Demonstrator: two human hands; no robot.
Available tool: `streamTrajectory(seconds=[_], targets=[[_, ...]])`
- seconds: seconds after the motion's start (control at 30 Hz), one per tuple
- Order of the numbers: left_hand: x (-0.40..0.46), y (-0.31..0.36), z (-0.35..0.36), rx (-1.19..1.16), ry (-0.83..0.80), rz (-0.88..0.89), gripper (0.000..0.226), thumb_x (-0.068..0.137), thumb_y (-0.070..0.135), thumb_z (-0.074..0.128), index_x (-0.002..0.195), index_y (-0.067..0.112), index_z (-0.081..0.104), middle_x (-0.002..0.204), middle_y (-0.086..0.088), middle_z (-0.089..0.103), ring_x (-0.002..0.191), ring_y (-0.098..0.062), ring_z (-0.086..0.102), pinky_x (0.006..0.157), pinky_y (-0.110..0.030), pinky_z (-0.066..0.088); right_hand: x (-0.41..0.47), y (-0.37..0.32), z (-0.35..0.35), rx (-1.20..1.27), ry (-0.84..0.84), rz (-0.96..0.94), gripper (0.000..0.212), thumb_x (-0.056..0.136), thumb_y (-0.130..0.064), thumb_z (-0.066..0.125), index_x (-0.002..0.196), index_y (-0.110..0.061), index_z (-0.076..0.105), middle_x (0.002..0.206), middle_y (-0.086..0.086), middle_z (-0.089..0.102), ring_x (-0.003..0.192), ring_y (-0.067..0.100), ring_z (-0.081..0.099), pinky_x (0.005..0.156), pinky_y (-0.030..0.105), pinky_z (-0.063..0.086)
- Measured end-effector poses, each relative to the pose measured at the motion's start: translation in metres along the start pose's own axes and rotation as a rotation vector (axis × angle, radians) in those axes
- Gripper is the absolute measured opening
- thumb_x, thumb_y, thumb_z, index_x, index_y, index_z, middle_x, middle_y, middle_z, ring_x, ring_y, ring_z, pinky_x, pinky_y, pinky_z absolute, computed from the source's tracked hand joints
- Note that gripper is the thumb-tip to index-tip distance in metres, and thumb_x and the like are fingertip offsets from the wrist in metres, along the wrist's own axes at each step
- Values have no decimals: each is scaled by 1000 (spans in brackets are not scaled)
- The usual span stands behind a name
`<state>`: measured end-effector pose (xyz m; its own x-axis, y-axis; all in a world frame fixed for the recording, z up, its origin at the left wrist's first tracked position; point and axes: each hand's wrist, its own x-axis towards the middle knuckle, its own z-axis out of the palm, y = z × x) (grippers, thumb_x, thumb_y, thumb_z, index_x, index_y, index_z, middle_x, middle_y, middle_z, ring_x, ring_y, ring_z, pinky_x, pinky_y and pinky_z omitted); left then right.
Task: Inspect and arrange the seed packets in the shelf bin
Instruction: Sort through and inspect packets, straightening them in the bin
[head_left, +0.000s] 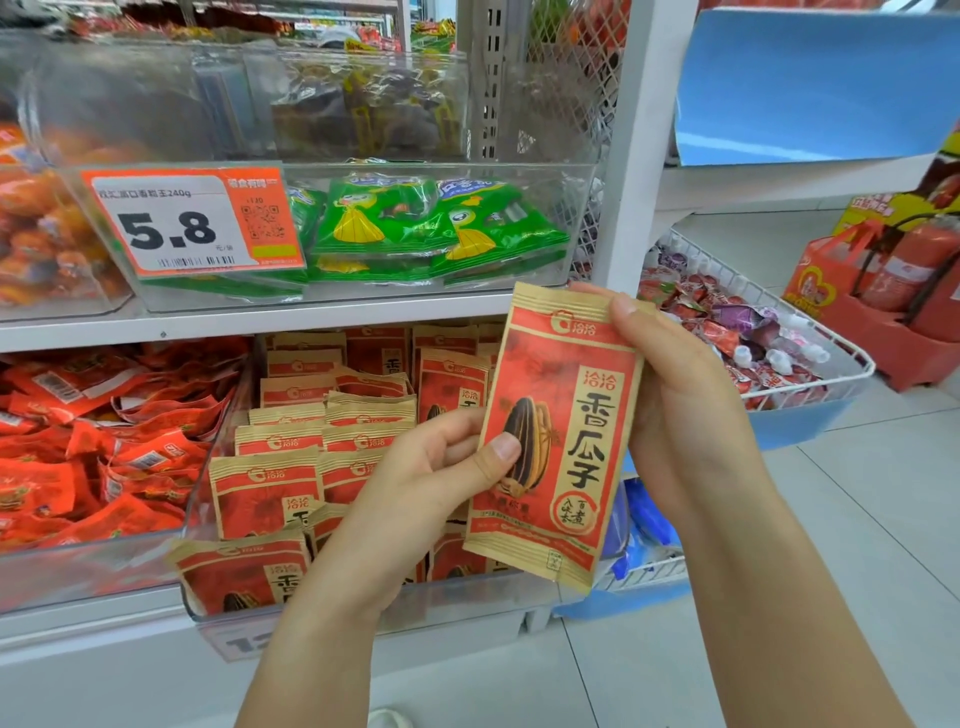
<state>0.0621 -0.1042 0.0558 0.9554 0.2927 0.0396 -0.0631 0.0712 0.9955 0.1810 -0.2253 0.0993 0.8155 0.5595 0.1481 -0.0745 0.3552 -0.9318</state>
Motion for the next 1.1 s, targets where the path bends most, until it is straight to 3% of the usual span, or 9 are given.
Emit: streamTrajectory(seconds=[0.1, 0.23, 0.33, 0.5, 0.63, 0.7, 0.8, 0.97, 1.1], targets=[[1, 0, 0, -45, 47, -8, 34, 86, 33, 56, 112, 16, 69, 99, -5, 76, 89, -19, 74, 68, -20, 54, 2, 1, -2, -54, -28, 22, 28, 93, -37, 53, 97, -21, 75, 88, 1, 74, 82, 18, 67, 77, 38, 46], [3, 2, 5, -84, 199, 51, 36, 82, 33, 61, 116, 22, 65, 102, 1, 76, 86, -15, 73, 64, -19, 54, 0, -1, -1, -98, -99, 44, 34, 95, -28, 50, 74, -23, 76, 68, -8, 68, 63, 5, 63, 57, 22, 52], [9, -3, 12, 7, 415, 193, 36, 79, 27, 70, 112, 28, 56, 107, 6, 71, 87, -9, 71, 66, -18, 54, -2, 1, 3, -211, -128, 38, 51, 103, -18, 40, 70, -31, 77, 72, -6, 72, 67, 4, 66, 60, 20, 55], [12, -10, 24, 241, 561, 360, 30, 91, 19, 67, 107, 39, 50, 106, 24, 66, 96, 4, 65, 73, -12, 50, -3, 5, 8, -214, -109, 14, 48, 102, -18, 43, 70, -29, 77, 72, -5, 72, 67, 4, 65, 59, 19, 55], [10, -6, 28, 219, 518, 366, 12, 94, 35, 60, 105, 34, 56, 101, 18, 68, 93, -3, 66, 76, -23, 53, -5, 3, 9, -137, -122, -19, 32, 92, -29, 55, 71, -22, 77, 74, -4, 73, 68, 5, 66, 60, 19, 54], [8, 1, 29, 98, 445, 284, 28, 86, 50, 66, 99, 27, 57, 95, 11, 70, 86, -6, 67, 69, -20, 51, -5, 3, 10, -117, -114, -36, 23, 81, -34, 60, 83, -18, 76, 78, -2, 74, 67, 5, 66, 60, 19, 53], [7, 3, 30, 99, 404, 207, 53, 66, 66, 68, 95, 26, 51, 83, 14, 68, 73, -3, 64, 62, -17, 48, -5, 6, 12, -151, -74, -45, 33, 70, -35, 67, 96, -15, 70, 79, -4, 73, 68, 4, 66, 61, 20, 53], [8, 3, 26, 46, 406, 192, 64, 62, 65, 67, 93, 12, 49, 63, 14, 56, 54, 0, 52, 52, -14, 43, -6, 7, 19, -205, -114, -82, 27, 66, -31, 68, 86, -14, 68, 66, -15, 67, 65, -3, 62, 64, 17, 55], [4, 7, 27, -91, 314, 191, 70, 74, 56, 73, 100, -4, 49, 67, 7, 59, 61, -4, 57, 56, -11, 47, -7, 10, 18, -212, -181, -76, 26, 65, -36, 75, 82, -17, 69, 72, -13, 67, 73, 1, 63, 79, 20, 54]])
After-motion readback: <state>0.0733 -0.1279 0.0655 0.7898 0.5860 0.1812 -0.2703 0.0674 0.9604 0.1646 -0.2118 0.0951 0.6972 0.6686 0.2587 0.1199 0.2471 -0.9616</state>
